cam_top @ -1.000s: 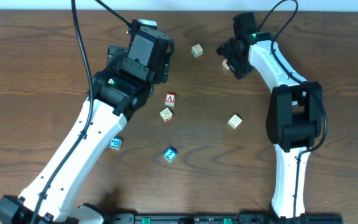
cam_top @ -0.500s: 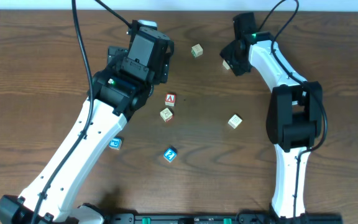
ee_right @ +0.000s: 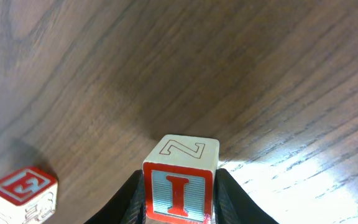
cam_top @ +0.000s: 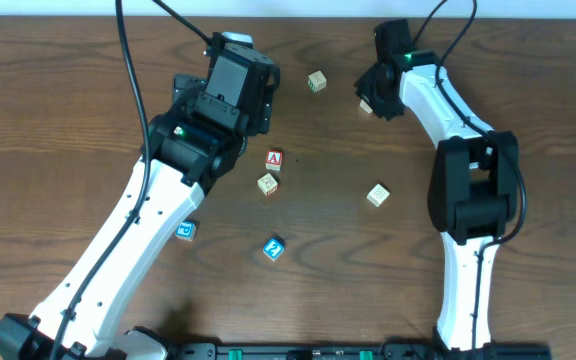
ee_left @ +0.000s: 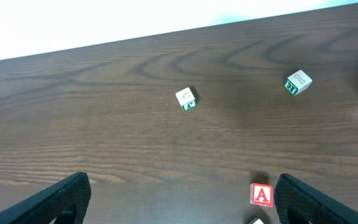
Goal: Spell out Ai2
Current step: 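Carry the I block with right gripper beside the A block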
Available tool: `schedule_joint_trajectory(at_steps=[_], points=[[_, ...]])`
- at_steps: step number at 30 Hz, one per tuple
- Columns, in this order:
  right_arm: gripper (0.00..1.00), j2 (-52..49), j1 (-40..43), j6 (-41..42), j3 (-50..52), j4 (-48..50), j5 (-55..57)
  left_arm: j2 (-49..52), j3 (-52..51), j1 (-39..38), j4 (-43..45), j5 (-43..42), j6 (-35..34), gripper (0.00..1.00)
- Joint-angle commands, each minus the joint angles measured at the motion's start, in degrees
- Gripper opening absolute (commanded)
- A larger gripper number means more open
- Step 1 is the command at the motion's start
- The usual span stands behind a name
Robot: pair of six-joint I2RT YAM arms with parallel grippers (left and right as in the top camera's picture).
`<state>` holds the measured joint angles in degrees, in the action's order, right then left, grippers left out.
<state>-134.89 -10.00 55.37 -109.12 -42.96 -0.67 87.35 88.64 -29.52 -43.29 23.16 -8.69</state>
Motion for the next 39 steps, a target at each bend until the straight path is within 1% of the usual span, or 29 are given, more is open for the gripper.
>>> schedule_joint_trajectory(at_steps=[1, 6, 12, 16, 20, 23, 25, 29, 34, 37, 39], points=[[0.24, 2.7, -0.6, -5.3, -0.9, -1.1, 0.5, -0.5, 0.5, 0.0, -0.2, 1.4, 1.0, 0.95], [0.23, 9.5, -0.6, -9.4, -1.0, -4.9, 3.9, -0.5, 0.5, 0.0, -0.4, 1.4, 1.0, 0.95], [0.2, 19.6, -2.4, -15.6, -1.0, -13.2, 10.3, -0.5, 0.5, 0.0, -0.7, 1.4, 1.0, 0.95], [0.19, 25.0, -5.0, -16.7, -1.0, -20.1, 14.4, -0.5, 0.5, 0.0, -2.1, 1.4, 1.0, 0.95], [0.09, 29.1, -7.5, -16.7, -0.8, -27.1, 16.3, -0.7, 0.5, 0.0, -5.2, 1.4, 0.3, 0.95], [0.07, 30.6, -8.8, -16.7, -0.5, -30.0, 17.6, -1.6, 0.5, 0.0, -7.1, 1.4, -0.6, 0.95], [0.04, 31.6, -9.9, -16.7, -0.1, -31.7, 18.4, -2.7, 0.5, 0.0, -7.8, 1.4, -0.6, 0.95], [0.07, 34.6, -12.5, -16.7, 3.5, -32.1, 19.8, -6.2, 0.5, 0.0, -9.0, 1.4, -0.5, 0.95], [0.1, 42.0, -15.8, -15.6, 12.9, -30.1, 20.9, -11.1, 0.5, 0.0, -10.6, 1.4, -0.5, 0.95], [0.13, 48.2, -17.0, -15.0, 20.8, -26.4, 20.6, -13.1, 0.5, 0.0, -11.8, 1.4, -0.6, 0.96], [0.16, 51.9, -18.1, -15.8, 27.2, -21.7, 20.2, -13.7, 0.5, 0.0, -12.4, 1.4, -1.3, 0.95]])
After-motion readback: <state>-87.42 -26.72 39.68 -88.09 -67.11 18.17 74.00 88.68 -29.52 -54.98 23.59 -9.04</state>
